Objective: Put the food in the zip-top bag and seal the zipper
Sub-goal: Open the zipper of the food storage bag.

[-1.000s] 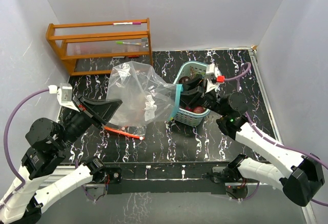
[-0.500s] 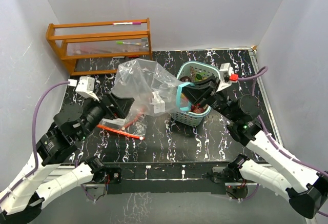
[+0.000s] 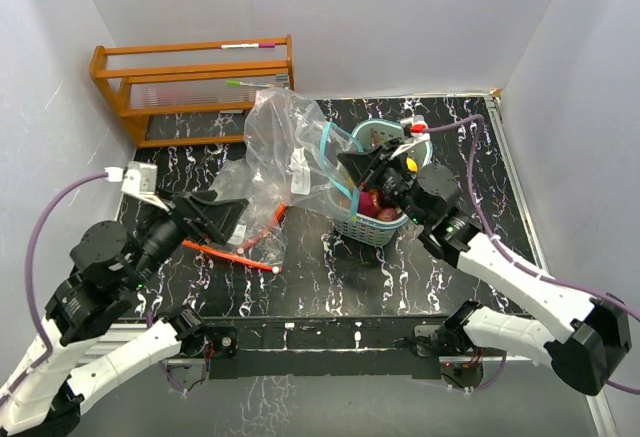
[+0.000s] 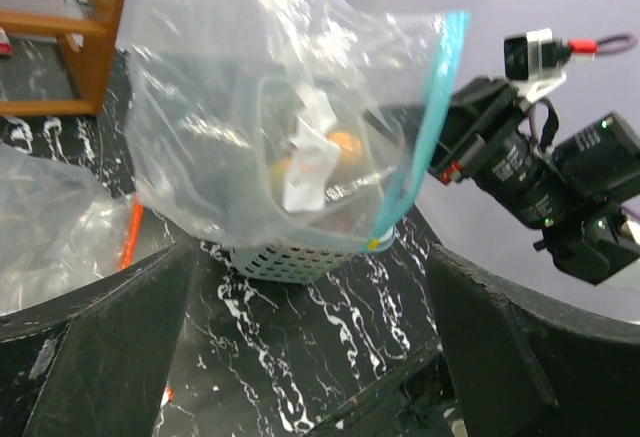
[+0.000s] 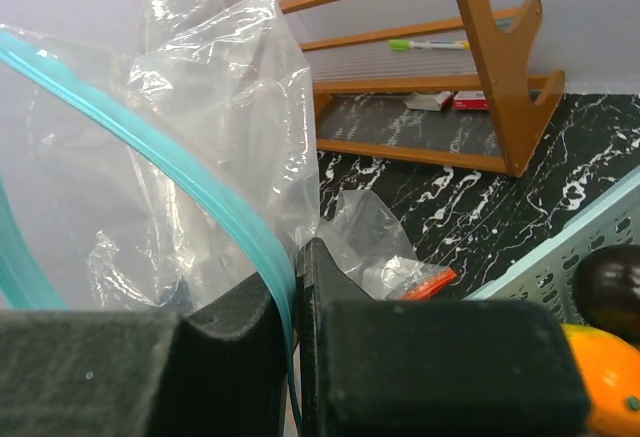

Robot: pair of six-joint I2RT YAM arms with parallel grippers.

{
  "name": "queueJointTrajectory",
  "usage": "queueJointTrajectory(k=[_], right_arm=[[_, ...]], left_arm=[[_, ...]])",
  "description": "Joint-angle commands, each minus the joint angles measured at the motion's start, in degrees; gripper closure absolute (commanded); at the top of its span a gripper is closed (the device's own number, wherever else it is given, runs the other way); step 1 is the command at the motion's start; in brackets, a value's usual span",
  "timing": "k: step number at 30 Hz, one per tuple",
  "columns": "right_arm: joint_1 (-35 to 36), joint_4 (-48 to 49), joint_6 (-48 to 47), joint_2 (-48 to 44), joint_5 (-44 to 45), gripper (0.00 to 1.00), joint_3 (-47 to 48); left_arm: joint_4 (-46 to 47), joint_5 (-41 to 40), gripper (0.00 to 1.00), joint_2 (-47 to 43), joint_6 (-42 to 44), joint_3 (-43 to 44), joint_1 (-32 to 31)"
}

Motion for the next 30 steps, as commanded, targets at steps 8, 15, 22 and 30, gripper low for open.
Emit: queueJointTrajectory(k=[8, 15, 22, 30], right_arm=[[12.6, 2.5, -2.6, 12.5, 18.1, 0.92, 10.9], [17.9, 3.4, -4.8, 18.4, 23.3, 0.92, 13.4], [20.0, 4.0, -5.8, 20.6, 25.2, 0.92, 14.2], [21.6, 3.9, -6.7, 19.6, 26.4, 0.92, 14.3]], left_arm=[[13.5, 7.0, 0.07, 7.9, -5.6, -7.5, -0.1], [16.4, 2.4, 0.12, 11.3, -6.5, -7.0, -0.1], [15.2, -3.8, 0.19, 13.1, -6.9, -6.7, -0.1], [12.9, -7.7, 0.29, 16.3, -8.0, -7.5, -0.1]])
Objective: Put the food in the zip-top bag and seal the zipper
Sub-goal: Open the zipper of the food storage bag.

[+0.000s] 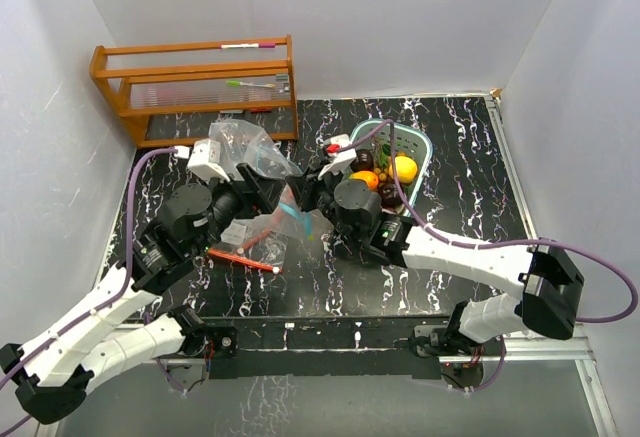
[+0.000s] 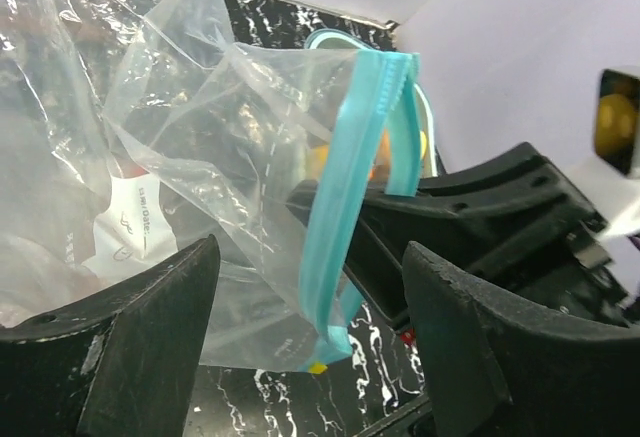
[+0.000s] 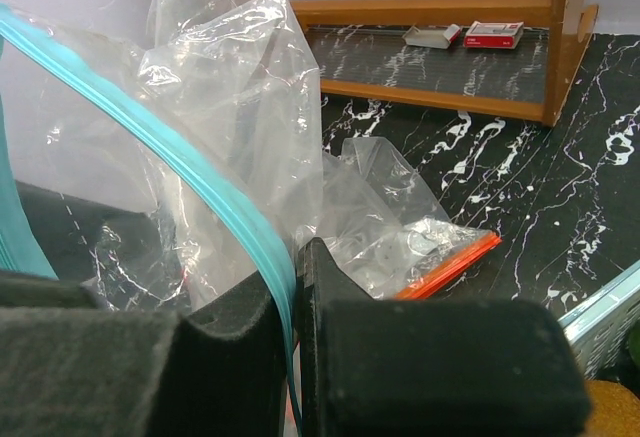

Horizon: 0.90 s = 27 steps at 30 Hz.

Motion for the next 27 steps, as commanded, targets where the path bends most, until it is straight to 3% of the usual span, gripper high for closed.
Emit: queueJointTrajectory(k=[1, 8, 12, 23, 27], right_arm=[[1.1, 3.7, -1.2, -1.5, 2.2, 0.92, 3.3], [1.8, 3.7, -1.7, -4.1, 4.7, 0.92, 2.1], [1.9, 3.0, -1.8, -5.4, 6.1, 0.92, 1.9], [1.9, -16.8, -2.5, -2.8, 24.8, 0.92, 12.4], [1.9, -22.9, -1.5, -2.9, 27.7, 0.92, 15.5]], left_arm=[[-0.6, -3.2, 0.31, 1.1, -0.7, 0.4, -0.1], [-3.1, -5.6, 0.6, 2.3, 0.0, 0.3, -0.1], [-6.9, -7.4, 1.0, 3.1, 1.5, 1.5, 0.0], [-29.8, -6.1, 1.0, 6.6, 9.3, 23.2, -0.1], [-35.2, -6.2, 1.0, 7.4, 10.4, 28.5, -0.1]])
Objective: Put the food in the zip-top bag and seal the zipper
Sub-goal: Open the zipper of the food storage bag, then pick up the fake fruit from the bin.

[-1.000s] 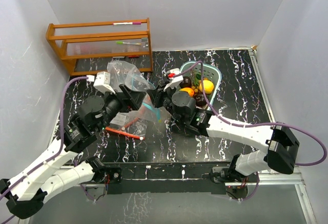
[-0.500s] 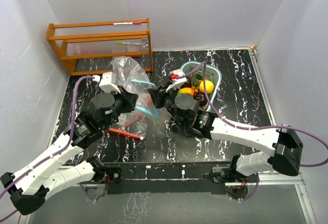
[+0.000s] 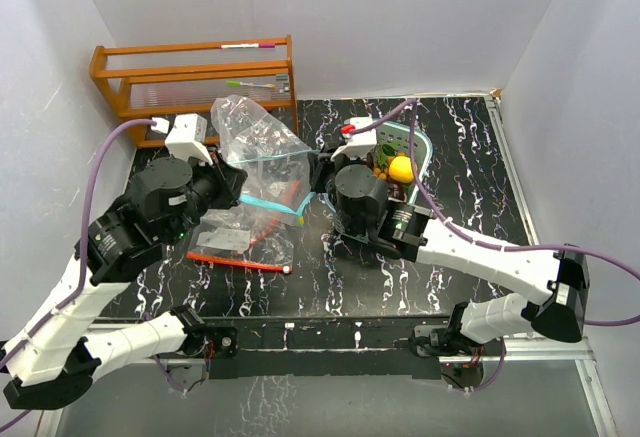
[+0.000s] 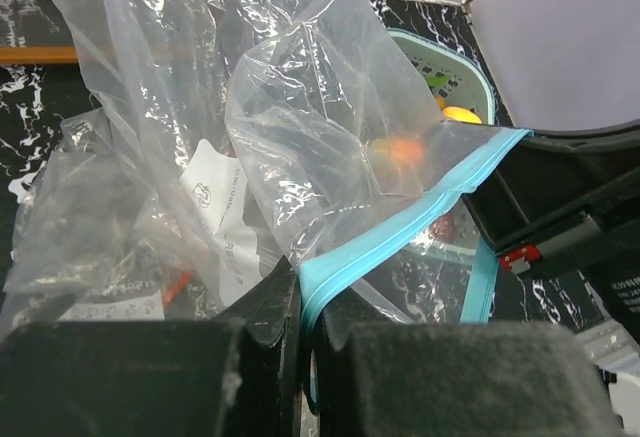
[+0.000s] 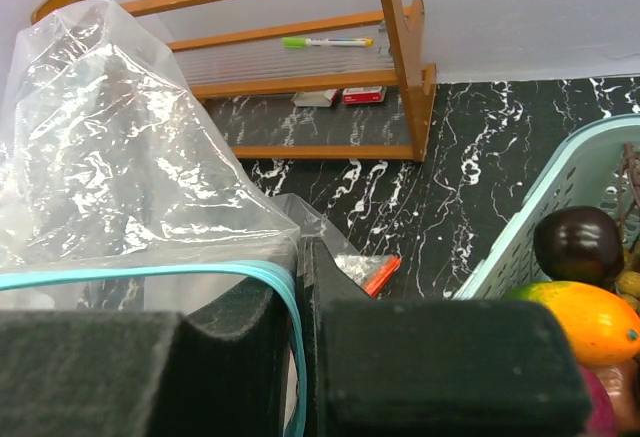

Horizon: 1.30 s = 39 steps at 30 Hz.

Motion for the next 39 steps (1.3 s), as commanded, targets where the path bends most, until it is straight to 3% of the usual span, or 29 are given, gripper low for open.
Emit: queueJointTrajectory(k=[1, 7, 11, 16, 25, 28, 32, 35, 39], right_arm=[[-0.2, -8.7, 0.5, -0.6, 8.1, 0.92, 4.5], [-0.2, -11.9, 0.7, -1.1, -0.4, 0.9, 5.4], [-0.2, -12.9, -3.2, -0.4, -14.7, 0.36, 5.4], [-0.2, -15.0, -3.1, -4.5, -23.9, 0.05, 3.4], [-0.3, -21.2, 1.8, -21.0, -14.0, 0.02, -2.0], [-0.4, -27.1, 4.2, -19.8, -5.5, 0.02, -1.1], [-3.3, -33.8, 7.2, -11.4, 0.1, 0.02, 3.5], [-11.0, -37.7, 10.3, -4.8, -4.3, 0.02, 7.9], [-21.3, -34.0, 10.8, -0.8, -14.7, 0.02, 7.0]], left_arm=[[-9.0, -0.3, 1.0, -0.5, 3.2, 4.4, -0.1], [-8.7, 1.2, 1.0, -0.7, 3.9, 3.1, -0.1], [-11.0, -2.5, 1.0, 2.3, 4.0, 4.2, 0.0], [-12.3, -8.5, 1.0, 5.4, 4.7, 7.7, 0.0], [-11.0, -20.9, 1.0, 11.1, 9.6, 13.2, -0.1], [-9.5, -21.9, 1.0, 12.2, 10.9, 11.8, -0.1], [-7.0, -21.5, 1.0, 13.8, 11.0, 8.8, -0.1], [-3.2, -19.7, 1.0, 14.1, 10.6, 5.3, 0.0], [-0.3, -16.5, 1.0, 15.8, 9.4, 2.6, 0.1]])
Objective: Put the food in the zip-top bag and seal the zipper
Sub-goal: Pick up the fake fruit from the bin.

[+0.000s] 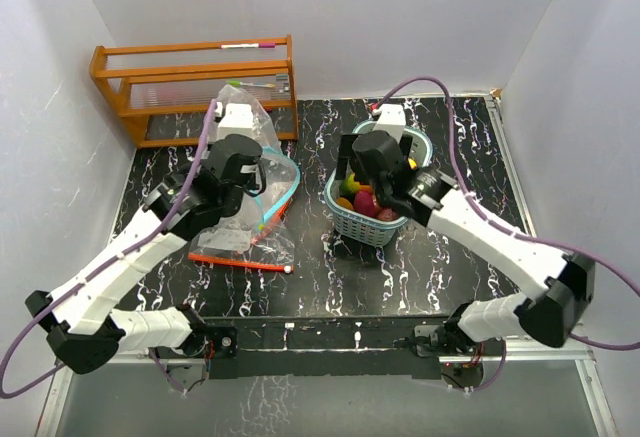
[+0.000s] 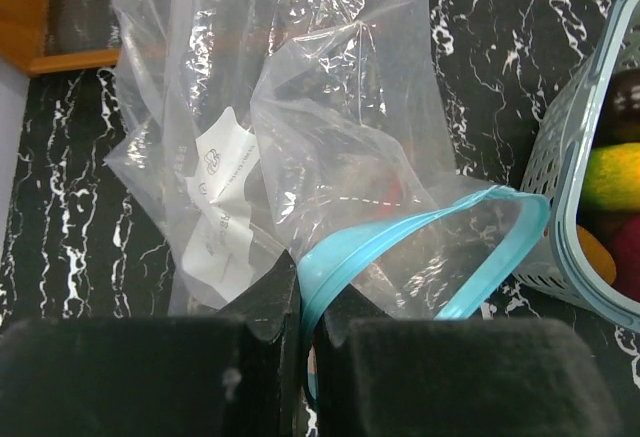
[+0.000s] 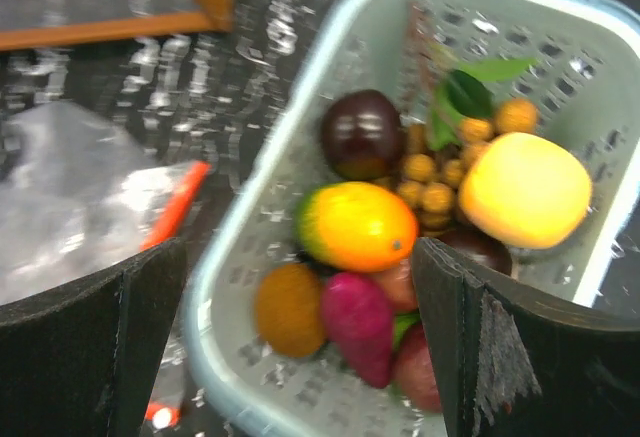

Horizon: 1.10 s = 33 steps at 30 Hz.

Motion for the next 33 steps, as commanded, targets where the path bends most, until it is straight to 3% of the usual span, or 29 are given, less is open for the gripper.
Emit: queueJointTrajectory(k=[1, 9, 20, 30, 33], right_arm=[[-9.3, 0.7, 2.6, 1.8, -7.4, 0.02, 0.2], [-16.5, 6.3, 1.2, 8.2, -16.8, 0.02, -2.4], [-17.7, 9.1, 1.1, 10.6, -22.0, 0.04, -7.3], [-17.7, 10.4, 0.3, 14.2, -22.4, 0.14, -8.0], [-17.7, 10.4, 0.3, 14.5, -23.7, 0.25, -8.0]], left_arm=[[4.5, 2.1, 1.0, 1.3, -0.3, -1.9, 0.1], [6.3, 2.4, 1.0, 2.5, 0.5, -3.2, 0.2], [6.7, 3.8, 1.0, 1.7, 0.5, -3.9, 0.2], [6.6, 3.9, 1.0, 0.5, 0.3, -4.4, 0.2], [6.4, 3.8, 1.0, 0.4, 0.2, -4.5, 0.2]])
